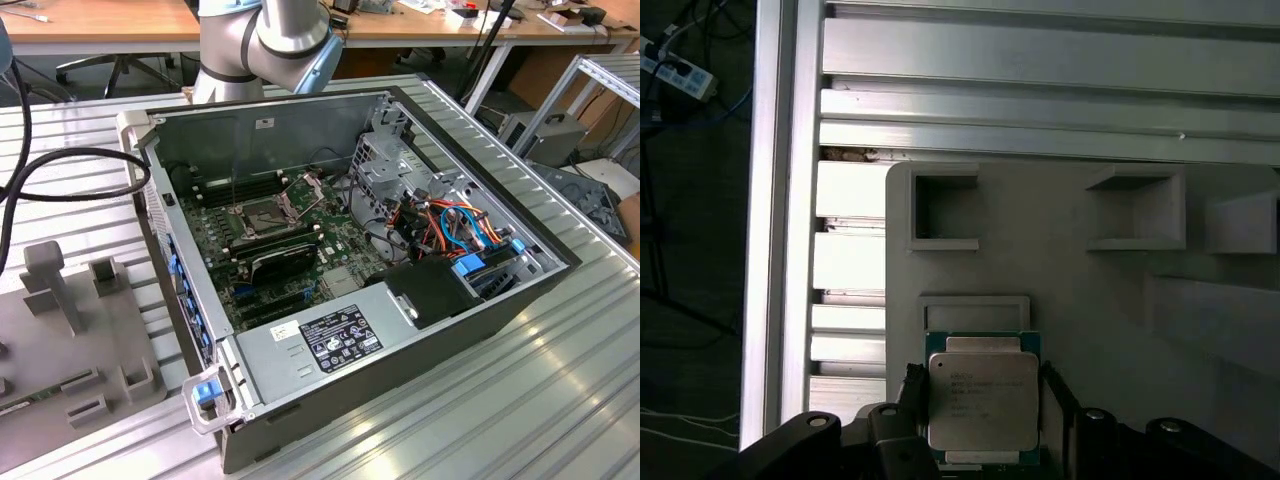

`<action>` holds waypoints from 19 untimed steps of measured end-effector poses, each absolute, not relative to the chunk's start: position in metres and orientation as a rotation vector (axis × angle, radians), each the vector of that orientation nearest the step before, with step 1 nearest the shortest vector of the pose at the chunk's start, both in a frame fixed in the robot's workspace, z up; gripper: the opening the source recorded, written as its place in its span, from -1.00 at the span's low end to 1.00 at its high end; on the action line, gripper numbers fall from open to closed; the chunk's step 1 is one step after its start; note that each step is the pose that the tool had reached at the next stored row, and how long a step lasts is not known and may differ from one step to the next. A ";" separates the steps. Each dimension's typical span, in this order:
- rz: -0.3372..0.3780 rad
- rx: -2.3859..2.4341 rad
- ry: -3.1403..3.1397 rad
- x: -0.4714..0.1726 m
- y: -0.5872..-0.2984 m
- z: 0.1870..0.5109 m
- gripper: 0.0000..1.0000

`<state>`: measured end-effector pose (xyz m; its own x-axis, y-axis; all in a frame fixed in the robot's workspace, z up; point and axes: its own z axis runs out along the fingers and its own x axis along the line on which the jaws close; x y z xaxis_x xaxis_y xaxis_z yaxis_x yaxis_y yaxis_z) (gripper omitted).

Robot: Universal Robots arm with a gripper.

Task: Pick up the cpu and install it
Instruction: 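Pick up the cpu and move it towards the insertion slot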

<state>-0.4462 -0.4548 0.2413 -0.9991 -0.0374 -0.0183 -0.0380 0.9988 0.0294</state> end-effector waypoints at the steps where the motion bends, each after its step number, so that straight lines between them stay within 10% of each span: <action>1: 0.046 -0.059 3.123 -0.446 -0.455 0.243 0.09; 19: 0.047 -0.059 3.123 -0.446 -0.455 0.267 0.09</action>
<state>-0.4462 -0.4548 0.2671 -0.9991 -0.0374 -0.0184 -0.0380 0.9988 0.0294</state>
